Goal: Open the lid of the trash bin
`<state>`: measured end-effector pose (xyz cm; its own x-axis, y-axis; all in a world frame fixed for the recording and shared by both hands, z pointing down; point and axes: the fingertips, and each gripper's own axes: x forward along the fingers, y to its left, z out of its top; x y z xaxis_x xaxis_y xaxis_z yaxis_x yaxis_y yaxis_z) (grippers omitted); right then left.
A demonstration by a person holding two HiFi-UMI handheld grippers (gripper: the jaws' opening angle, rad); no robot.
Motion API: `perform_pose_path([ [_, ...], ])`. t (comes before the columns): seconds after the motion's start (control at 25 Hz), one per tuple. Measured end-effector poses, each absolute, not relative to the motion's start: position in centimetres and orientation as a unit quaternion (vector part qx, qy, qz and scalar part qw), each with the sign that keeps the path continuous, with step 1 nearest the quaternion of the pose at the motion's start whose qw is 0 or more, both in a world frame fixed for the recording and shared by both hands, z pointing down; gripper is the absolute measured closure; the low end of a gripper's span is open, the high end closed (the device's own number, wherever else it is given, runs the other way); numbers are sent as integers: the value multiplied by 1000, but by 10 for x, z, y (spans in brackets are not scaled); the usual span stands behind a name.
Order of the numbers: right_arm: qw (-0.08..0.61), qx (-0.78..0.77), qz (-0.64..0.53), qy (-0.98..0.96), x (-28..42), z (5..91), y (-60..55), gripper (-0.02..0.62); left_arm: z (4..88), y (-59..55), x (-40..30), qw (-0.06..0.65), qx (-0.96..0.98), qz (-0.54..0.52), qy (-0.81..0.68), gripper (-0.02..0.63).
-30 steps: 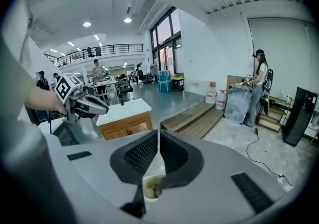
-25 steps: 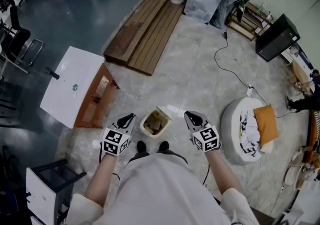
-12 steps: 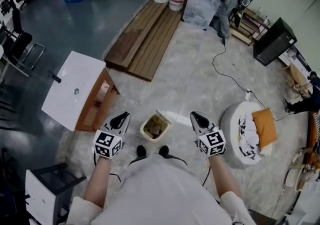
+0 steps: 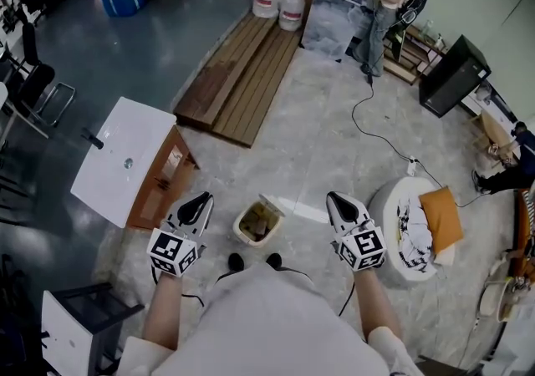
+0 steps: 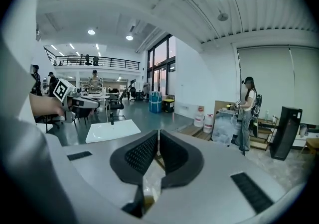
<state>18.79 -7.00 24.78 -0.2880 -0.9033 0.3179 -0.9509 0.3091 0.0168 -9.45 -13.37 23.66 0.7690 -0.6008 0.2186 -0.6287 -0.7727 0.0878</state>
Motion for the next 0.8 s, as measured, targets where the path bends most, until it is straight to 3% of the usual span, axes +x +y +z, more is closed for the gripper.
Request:
perform_pose_path([
  [0.8, 123, 591, 87, -792, 194, 245, -60, 560, 239, -127, -90, 82, 934, 89, -335, 563],
])
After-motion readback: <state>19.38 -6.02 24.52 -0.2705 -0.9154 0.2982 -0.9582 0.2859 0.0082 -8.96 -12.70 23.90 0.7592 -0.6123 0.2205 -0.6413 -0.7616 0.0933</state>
